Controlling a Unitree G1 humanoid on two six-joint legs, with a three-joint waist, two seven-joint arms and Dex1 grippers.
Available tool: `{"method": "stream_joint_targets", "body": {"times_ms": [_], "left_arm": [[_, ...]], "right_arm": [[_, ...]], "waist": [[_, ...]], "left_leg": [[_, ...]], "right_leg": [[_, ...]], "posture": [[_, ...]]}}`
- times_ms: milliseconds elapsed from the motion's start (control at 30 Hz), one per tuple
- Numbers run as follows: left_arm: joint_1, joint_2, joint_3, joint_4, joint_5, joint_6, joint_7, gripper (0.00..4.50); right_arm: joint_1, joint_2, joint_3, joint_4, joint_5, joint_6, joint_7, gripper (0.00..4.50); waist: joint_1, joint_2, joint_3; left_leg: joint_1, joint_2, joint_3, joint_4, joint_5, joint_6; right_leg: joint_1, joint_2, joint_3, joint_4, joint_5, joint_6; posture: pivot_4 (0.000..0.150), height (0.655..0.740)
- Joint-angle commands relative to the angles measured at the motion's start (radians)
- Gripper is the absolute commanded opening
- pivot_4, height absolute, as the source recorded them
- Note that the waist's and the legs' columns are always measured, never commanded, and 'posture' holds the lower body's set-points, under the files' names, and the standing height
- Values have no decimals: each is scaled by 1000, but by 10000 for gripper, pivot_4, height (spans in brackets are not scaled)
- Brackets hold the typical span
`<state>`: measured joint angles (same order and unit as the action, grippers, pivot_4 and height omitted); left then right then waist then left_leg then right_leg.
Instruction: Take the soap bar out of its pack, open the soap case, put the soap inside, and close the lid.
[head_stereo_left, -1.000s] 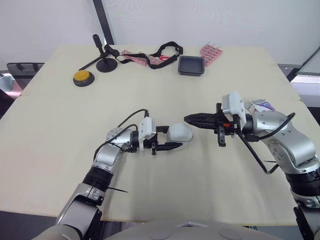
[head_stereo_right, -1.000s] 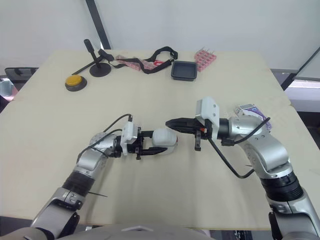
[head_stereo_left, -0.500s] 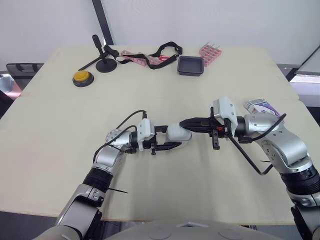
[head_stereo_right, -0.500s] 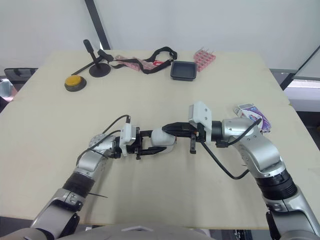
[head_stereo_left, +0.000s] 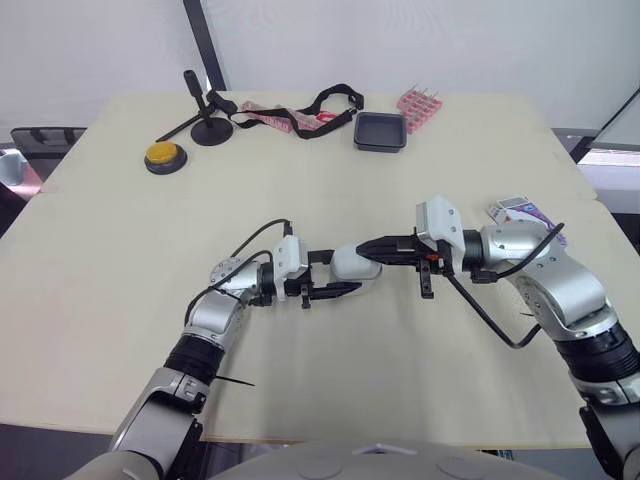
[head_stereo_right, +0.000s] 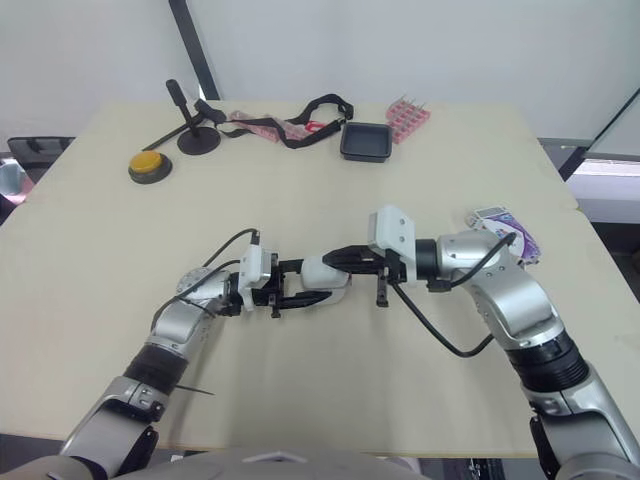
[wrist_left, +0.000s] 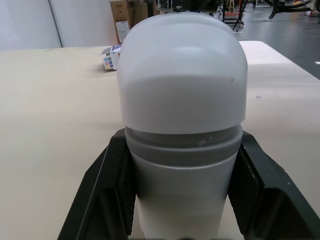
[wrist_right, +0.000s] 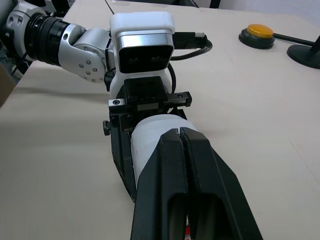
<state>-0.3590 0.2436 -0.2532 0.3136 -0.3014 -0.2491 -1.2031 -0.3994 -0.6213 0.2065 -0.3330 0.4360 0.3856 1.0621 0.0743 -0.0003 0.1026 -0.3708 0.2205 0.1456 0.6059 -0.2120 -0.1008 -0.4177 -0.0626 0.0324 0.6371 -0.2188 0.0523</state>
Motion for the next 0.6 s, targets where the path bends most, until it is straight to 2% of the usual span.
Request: {"method": "stream_joint_targets", "body": {"times_ms": [33, 600], "left_arm": [[-4, 13, 14, -8, 13, 5, 14, 19315], [-9, 9, 15, -18, 9, 29, 31, 19315]], "right_arm": [[-13, -9, 39, 25, -50, 12, 3, 794], [0, -35, 129, 73, -148, 23, 11, 794]], "waist": [[-1, 0, 0], [-4, -1, -2]], "left_leg": [[1, 0, 0, 0, 0, 0], [9, 0, 0, -1, 0, -1]], "right_leg": [[0, 0, 0, 0, 0, 0], [8, 0, 1, 0, -1, -2]], "posture": [[1500, 7400], [1500, 7400]]}}
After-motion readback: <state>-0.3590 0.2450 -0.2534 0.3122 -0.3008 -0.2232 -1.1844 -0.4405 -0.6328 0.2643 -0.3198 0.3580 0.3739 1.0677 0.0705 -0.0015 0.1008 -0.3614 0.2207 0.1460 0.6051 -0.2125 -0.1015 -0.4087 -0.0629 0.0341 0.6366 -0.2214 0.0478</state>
